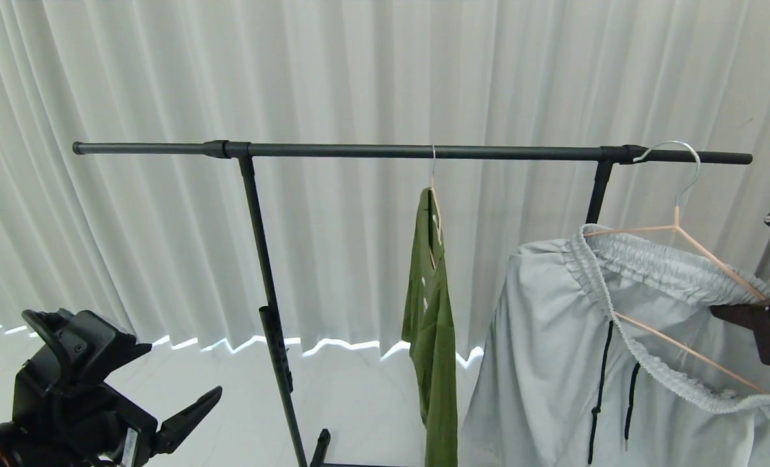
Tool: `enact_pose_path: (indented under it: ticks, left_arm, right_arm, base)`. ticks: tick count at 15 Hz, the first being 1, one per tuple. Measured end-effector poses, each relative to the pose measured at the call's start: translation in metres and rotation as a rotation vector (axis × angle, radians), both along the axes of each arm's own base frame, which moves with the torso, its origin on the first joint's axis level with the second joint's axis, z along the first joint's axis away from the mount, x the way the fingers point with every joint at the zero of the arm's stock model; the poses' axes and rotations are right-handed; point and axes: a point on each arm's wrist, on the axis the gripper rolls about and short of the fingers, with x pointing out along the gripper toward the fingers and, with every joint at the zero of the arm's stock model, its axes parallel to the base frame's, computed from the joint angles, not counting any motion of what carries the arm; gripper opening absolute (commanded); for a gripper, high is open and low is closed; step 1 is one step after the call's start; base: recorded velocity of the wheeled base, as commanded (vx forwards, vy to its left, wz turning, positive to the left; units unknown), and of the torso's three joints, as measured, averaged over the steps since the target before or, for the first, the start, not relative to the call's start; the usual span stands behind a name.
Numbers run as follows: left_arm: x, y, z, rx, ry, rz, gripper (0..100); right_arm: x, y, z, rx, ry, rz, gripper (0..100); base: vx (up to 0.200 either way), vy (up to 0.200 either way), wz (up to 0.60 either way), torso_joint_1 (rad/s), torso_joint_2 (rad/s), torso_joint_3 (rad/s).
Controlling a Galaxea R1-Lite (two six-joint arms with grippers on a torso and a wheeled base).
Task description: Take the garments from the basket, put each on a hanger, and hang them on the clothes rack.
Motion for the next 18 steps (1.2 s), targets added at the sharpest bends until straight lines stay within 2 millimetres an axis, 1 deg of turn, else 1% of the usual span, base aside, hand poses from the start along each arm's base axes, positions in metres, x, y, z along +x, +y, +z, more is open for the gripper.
enact_pose_path:
  ticks: [6, 9, 14, 18]
  left_arm:
    - [-0.001, -0.002, 0.0, 0.001, -0.001, -0.018, 100]
    - [-0.001, -0.002, 0.0, 0.001, 0.0, -0.019, 100]
    - [-0.001, -0.003, 0.0, 0.001, -0.001, -0.02, 100]
    - [-0.002, -0.007, 0.0, 0.001, 0.0, -0.052, 100]
  right_arm:
    - [0.003, 0.0, 0.007, 0.008, -0.025, -0.003, 0]
    - [0.008, 0.002, 0.011, 0.009, -0.031, -0.004, 0]
    - [0.025, 0.003, 0.011, 0.005, -0.031, -0.018, 0]
    - [0.056, 0.002, 0.009, 0.004, -0.039, -0.066, 0]
  base:
    - [0.2, 0.0, 0.0, 0.002, 0.0, 0.002]
    - [0.2, 0.0, 0.0, -0.001, 0.0, 0.005]
    - [0.0, 0.0, 0.0, 0.0, 0.0, 0.0]
    - [0.0, 0.0, 0.0, 0.0, 0.0, 0.0]
